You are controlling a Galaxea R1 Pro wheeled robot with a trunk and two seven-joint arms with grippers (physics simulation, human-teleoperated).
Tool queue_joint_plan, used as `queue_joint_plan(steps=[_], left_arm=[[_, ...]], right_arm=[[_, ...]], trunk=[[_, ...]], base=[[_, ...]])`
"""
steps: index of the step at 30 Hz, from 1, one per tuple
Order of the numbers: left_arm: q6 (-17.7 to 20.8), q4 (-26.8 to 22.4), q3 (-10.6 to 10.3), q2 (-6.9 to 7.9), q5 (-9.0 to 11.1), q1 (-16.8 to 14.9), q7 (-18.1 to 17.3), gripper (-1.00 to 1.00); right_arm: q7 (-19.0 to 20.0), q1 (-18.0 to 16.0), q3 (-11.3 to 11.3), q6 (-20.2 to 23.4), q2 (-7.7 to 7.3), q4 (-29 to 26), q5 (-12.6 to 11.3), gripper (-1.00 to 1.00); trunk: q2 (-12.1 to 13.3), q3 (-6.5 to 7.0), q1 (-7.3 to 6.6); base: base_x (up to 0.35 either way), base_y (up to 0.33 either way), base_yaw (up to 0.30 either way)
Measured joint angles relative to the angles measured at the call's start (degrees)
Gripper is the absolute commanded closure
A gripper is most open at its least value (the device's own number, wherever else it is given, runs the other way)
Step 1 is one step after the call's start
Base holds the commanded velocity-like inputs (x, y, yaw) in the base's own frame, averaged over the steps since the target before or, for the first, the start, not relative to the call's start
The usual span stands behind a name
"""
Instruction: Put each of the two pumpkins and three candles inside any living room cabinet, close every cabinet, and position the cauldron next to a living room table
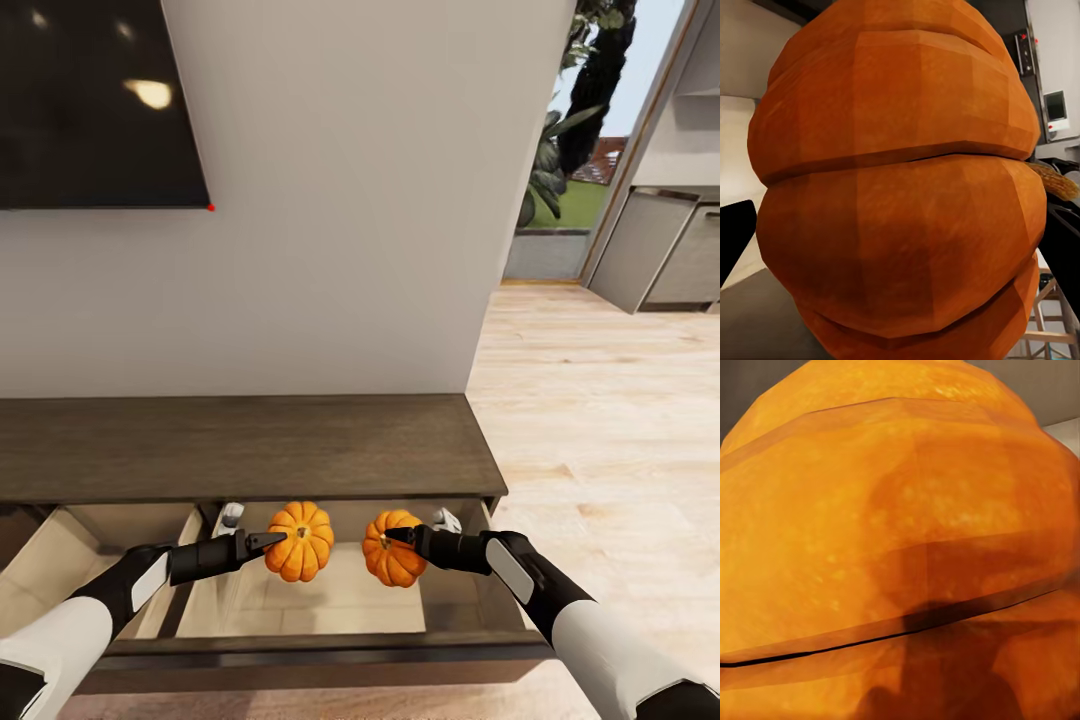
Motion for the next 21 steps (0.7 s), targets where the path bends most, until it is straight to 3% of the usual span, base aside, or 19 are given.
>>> queue_joint_plan(steps=[21], left_arm=[[0.07,0.21,0.09,0.15,-0.04,0.00,0.20,1.00]], right_arm=[[0.00,0.00,0.00,-0.06,0.01,0.00,0.01,1.00]], trunk=[[0.00,-1.88,0.00]], base=[[0.000,0.000,0.000]])
